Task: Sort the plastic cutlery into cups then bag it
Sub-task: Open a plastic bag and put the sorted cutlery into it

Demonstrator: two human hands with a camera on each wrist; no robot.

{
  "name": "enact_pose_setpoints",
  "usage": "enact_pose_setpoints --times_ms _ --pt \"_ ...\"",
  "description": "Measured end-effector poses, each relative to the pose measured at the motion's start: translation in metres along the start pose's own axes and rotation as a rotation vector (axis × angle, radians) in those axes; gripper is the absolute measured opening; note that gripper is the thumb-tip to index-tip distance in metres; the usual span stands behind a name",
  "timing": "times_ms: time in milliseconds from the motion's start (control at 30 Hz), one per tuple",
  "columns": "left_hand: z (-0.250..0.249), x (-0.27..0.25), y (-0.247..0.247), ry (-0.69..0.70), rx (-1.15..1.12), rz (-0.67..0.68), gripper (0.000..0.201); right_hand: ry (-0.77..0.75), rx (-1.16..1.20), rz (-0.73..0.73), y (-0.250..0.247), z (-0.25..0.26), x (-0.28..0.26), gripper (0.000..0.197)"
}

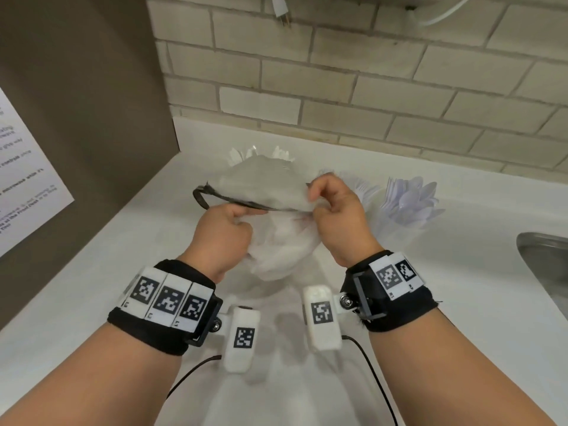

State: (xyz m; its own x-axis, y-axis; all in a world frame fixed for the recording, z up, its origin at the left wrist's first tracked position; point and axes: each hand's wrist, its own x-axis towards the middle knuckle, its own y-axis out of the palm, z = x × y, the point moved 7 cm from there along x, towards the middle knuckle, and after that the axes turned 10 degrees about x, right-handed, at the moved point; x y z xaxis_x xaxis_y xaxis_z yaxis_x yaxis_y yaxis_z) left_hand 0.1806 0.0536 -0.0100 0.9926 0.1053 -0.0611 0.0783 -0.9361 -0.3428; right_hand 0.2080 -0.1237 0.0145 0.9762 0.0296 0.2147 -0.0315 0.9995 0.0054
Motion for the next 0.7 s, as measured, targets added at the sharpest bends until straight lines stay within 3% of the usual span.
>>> enact_pose_setpoints --times_ms 100,167,200,333,433,500,600,700 --pt "0.000 -0.001 0.005 0.006 0.042 0.103 0.050 0.012 0.027 0.201 0.015 0.008 -0.006 0.060" --pt "-0.006 -0.003 0.010 0.061 0.036 0.159 0.044 0.035 -0.103 0.335 0.027 0.006 -0.011 0.041" --pt "-0.008 -0.003 0.011 0.086 0.037 0.151 0.036 0.047 -0.190 0.344 0.027 0.002 -0.011 0.036" --pt "-0.003 0.004 0.003 0.043 -0.073 0.007 0.018 -0.015 -0.402 0.180 0.012 0.000 -0.001 0.051" --pt "-0.002 0.005 -0.007 0.039 -0.012 -0.093 0.037 -0.027 -0.382 0.173 0.009 0.003 -0.001 0.065" --pt "-0.005 0.003 -0.007 0.066 0.132 -0.072 0.047 -0.024 -0.221 0.216 0.013 0.003 -0.003 0.068" --pt "-0.003 0.006 -0.001 0.053 0.196 0.021 0.053 0.012 -0.082 0.222 0.014 0.000 -0.003 0.052" --pt "0.001 0.007 0.007 -0.004 -0.009 0.063 0.026 0.029 -0.184 0.206 0.015 -0.010 -0.002 0.033"
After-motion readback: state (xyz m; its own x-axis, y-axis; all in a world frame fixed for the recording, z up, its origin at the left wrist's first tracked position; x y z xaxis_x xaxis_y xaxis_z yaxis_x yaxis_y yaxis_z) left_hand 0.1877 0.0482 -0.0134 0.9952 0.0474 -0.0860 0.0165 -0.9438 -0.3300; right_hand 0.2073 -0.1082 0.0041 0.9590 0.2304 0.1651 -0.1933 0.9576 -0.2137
